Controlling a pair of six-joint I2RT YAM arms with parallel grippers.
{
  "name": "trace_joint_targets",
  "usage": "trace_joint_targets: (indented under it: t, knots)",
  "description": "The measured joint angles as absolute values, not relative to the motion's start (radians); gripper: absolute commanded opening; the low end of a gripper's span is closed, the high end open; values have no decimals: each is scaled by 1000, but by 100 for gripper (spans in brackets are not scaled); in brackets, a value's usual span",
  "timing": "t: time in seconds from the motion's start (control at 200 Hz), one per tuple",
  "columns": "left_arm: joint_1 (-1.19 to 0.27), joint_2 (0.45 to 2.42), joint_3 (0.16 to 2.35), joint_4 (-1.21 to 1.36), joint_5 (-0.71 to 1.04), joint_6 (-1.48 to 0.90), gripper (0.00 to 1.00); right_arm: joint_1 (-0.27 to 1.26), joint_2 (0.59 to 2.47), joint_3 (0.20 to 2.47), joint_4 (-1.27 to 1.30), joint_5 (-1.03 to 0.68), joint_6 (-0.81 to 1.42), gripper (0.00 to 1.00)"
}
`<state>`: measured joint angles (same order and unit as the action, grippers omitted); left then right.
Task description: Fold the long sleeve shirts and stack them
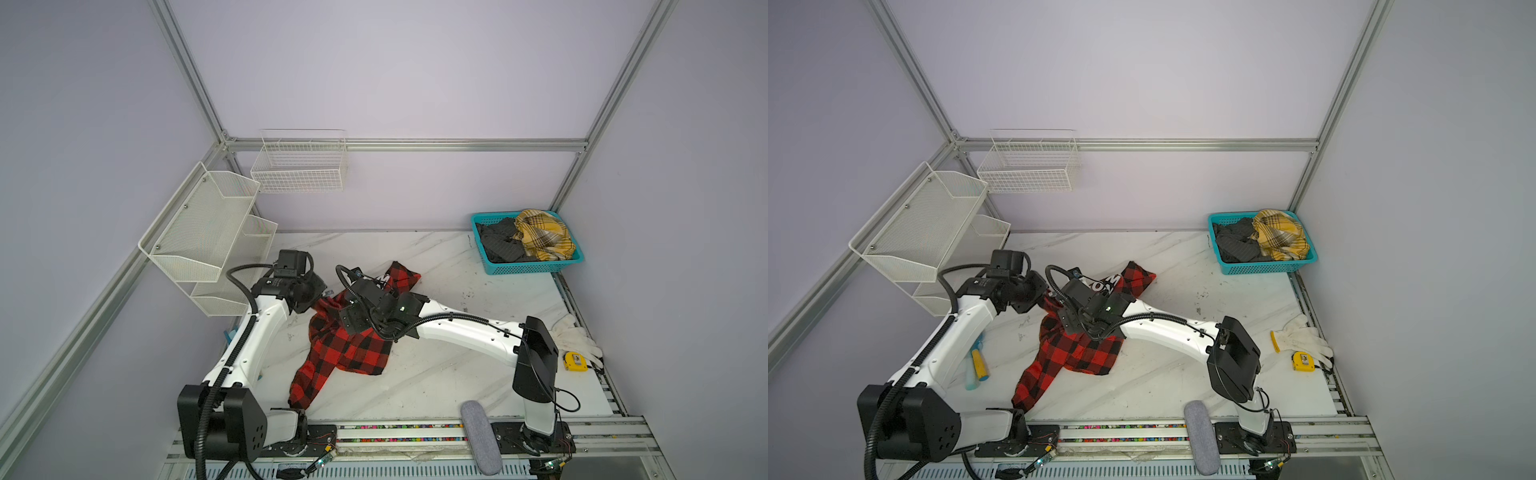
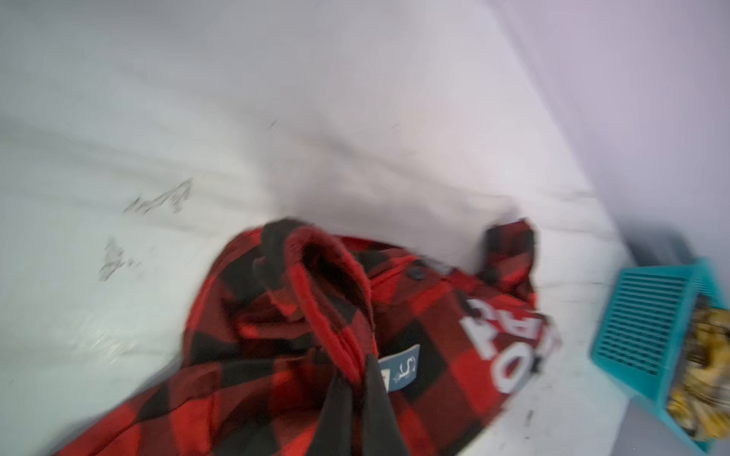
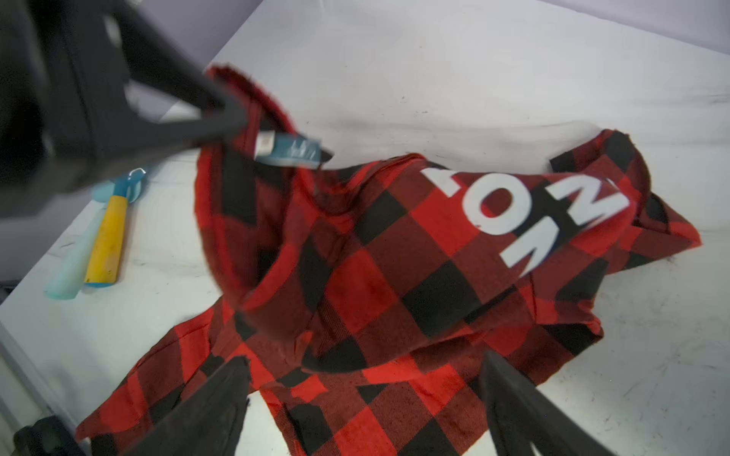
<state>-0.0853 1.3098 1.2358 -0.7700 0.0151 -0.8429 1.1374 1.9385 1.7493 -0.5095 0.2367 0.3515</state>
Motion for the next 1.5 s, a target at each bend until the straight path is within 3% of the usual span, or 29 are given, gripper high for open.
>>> trace_joint_targets:
  t: [0.3,0.685,0.975,1.035,1.175,1.265,1.345,1.42,1.5]
  knots:
    - [-187,1357,1508,-636,137,-728,0,1127,1948,1944,-527,311,300,97]
    - [-208,1414,1574,-533,263,-687,0,993,1937,2028,-591,405,300,91]
    - [-233,1511,1658,-468,326,-679,0,994,1945,2156,-611,378,313,97]
    - [-239,1531,1658,-462,338,-680,0,995,1950,2162,-619,382,327,89]
    - [-252,1574,1658,-432,363,-698,0,991,1984,2193,-662,421,393,49]
    - [-254,1592,1658,-408,380,-715,0,971,1990,2174,-698,437,448,15]
    - [-255,1604,1658,-398,396,-726,0,927,1982,2117,-699,433,492,1]
    - [-263,1619,1658,-405,420,-733,36,880,1964,2059,-673,421,520,0]
    - [-270,1652,1671,-398,421,-746,52,832,1925,1990,-695,411,544,0]
